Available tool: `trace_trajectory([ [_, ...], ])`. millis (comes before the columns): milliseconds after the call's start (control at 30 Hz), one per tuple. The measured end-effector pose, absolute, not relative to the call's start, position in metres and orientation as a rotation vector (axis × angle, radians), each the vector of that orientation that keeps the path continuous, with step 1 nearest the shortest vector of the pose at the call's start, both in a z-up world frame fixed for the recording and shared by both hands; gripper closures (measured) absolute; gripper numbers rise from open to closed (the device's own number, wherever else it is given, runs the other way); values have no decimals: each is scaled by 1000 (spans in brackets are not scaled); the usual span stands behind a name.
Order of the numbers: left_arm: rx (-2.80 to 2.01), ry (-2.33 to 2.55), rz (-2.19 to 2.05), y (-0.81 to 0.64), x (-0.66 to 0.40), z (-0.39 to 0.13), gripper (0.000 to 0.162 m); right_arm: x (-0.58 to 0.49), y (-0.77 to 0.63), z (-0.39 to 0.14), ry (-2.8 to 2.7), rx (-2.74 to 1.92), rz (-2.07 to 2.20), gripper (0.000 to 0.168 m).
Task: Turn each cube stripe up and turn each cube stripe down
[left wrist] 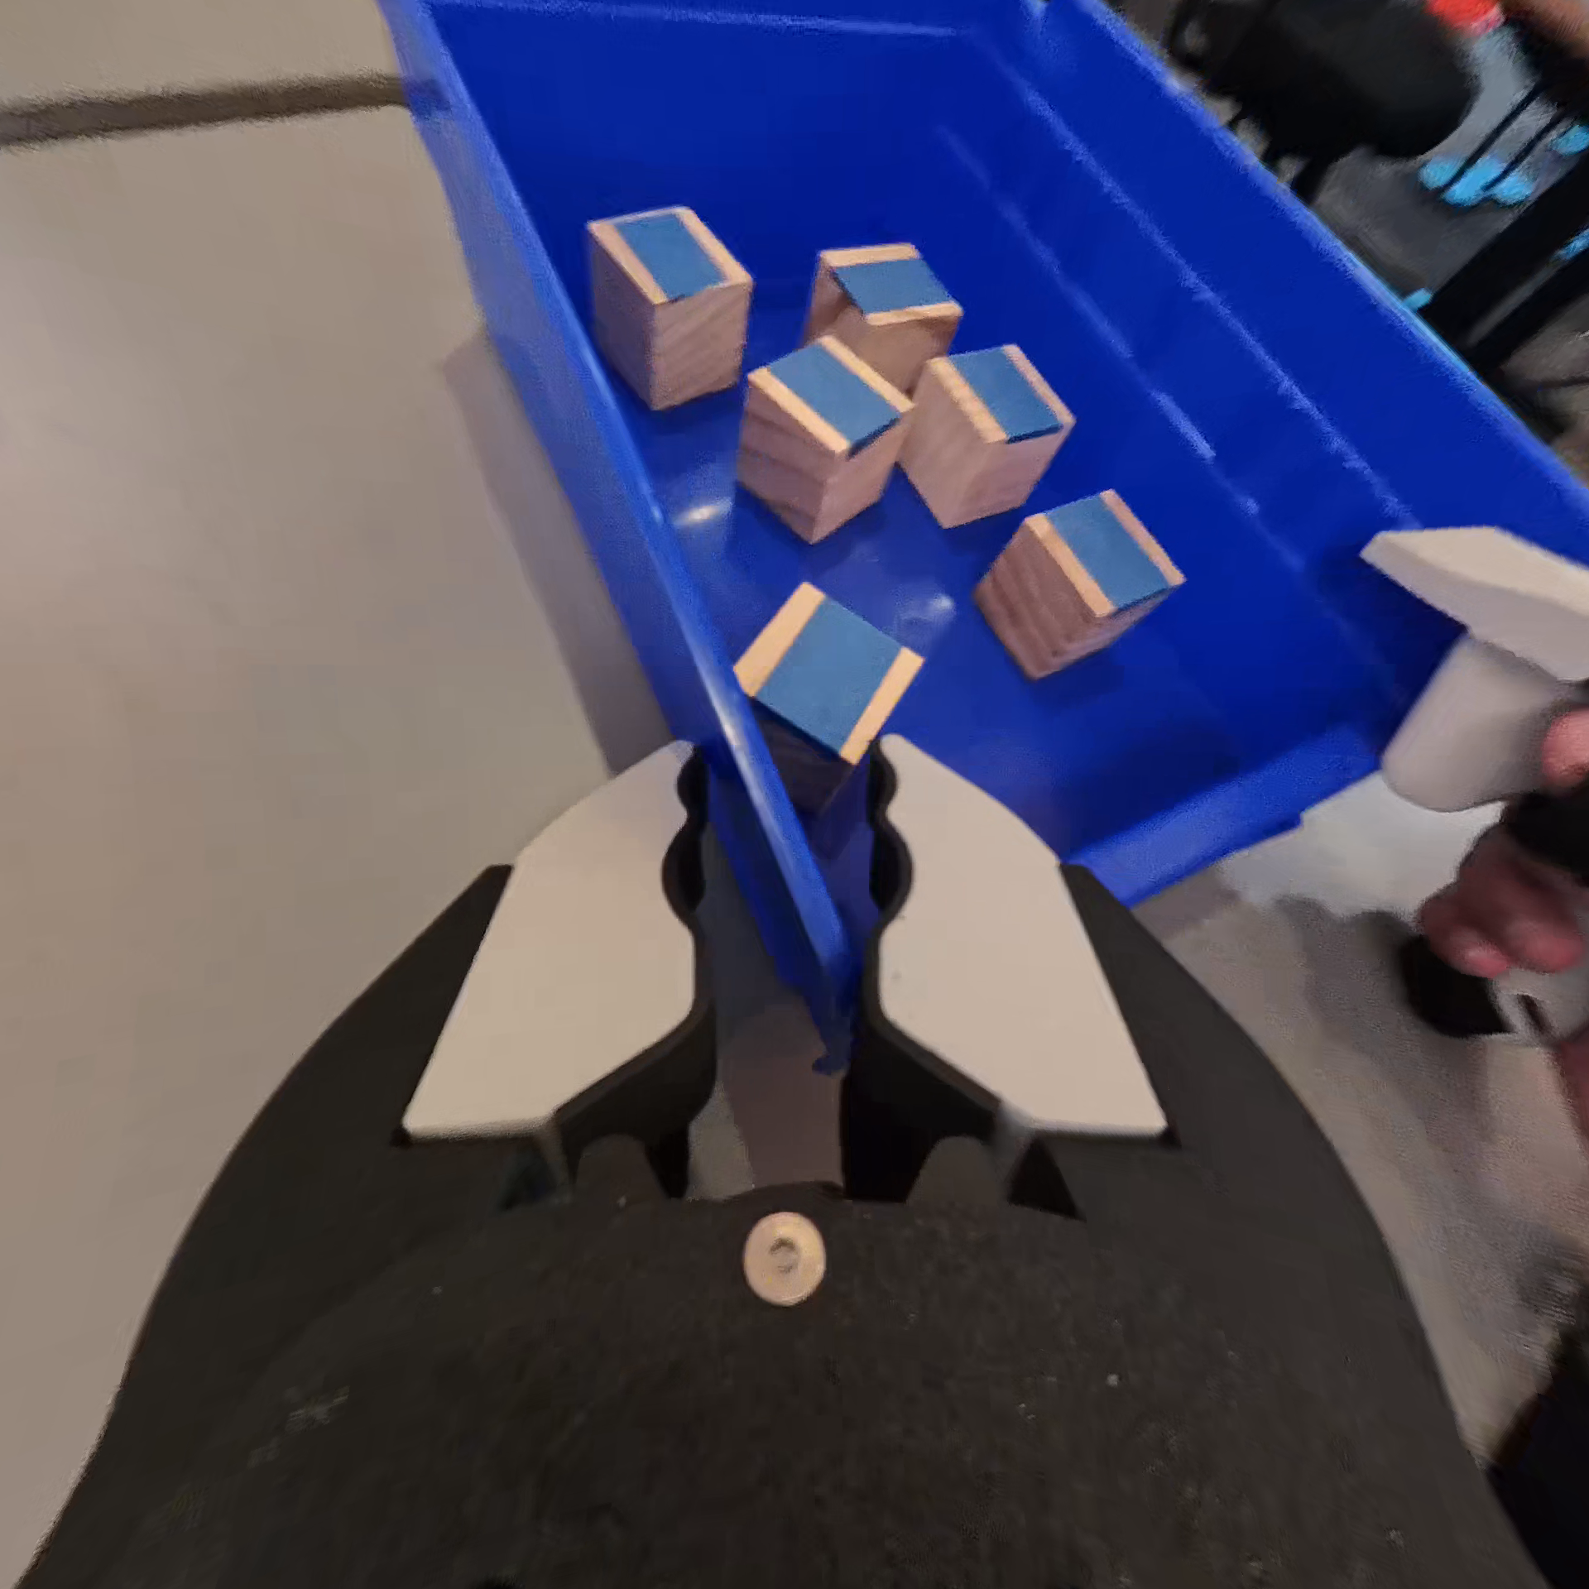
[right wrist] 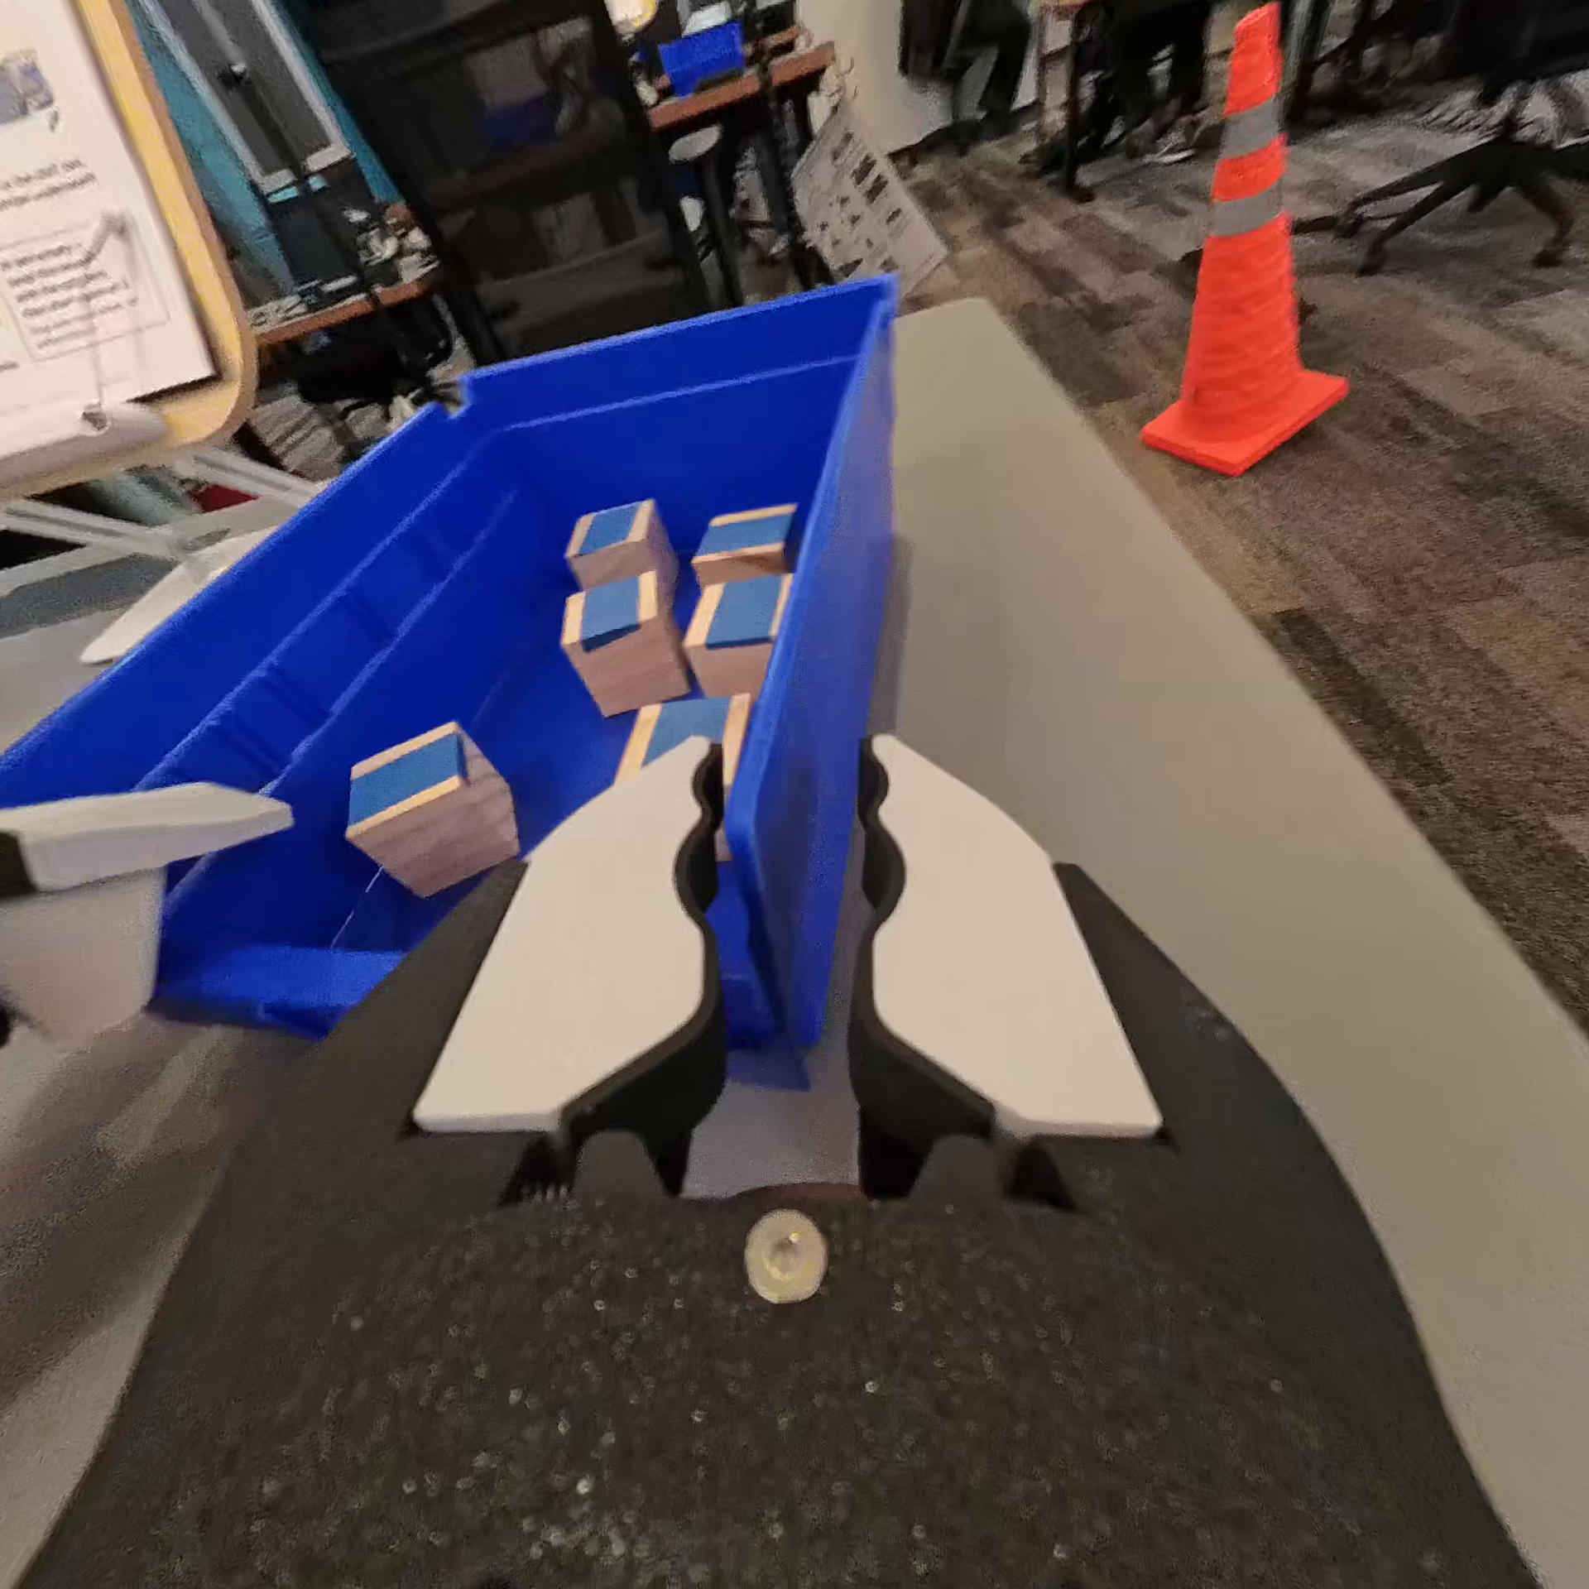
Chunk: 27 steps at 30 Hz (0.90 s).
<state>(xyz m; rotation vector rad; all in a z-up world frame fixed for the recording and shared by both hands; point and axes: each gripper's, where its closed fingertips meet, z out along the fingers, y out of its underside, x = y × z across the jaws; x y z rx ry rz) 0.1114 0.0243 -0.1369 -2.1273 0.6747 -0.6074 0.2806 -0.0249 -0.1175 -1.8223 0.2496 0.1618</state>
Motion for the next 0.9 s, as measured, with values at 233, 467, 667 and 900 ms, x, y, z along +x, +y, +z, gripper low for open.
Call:
trace_trajectory([
  [233, -2072, 689, -364, 18, 64, -129, 157, 245, -36, -116, 378, -1865, 43, 162],
  [467, -2042, 617, -294, -3, -27, -115, 156, 159, -36, -95, 300, -1823, 86, 164],
  [667, -2070, 429, -165, -12, -157, -107, 156, 32, -13, -93, 128, -1840, 242, 163],
  [900, -2135, 271, -163, -11, -240, -128, 157, -56, 7, -111, 12, -1911, 297, 162],
])
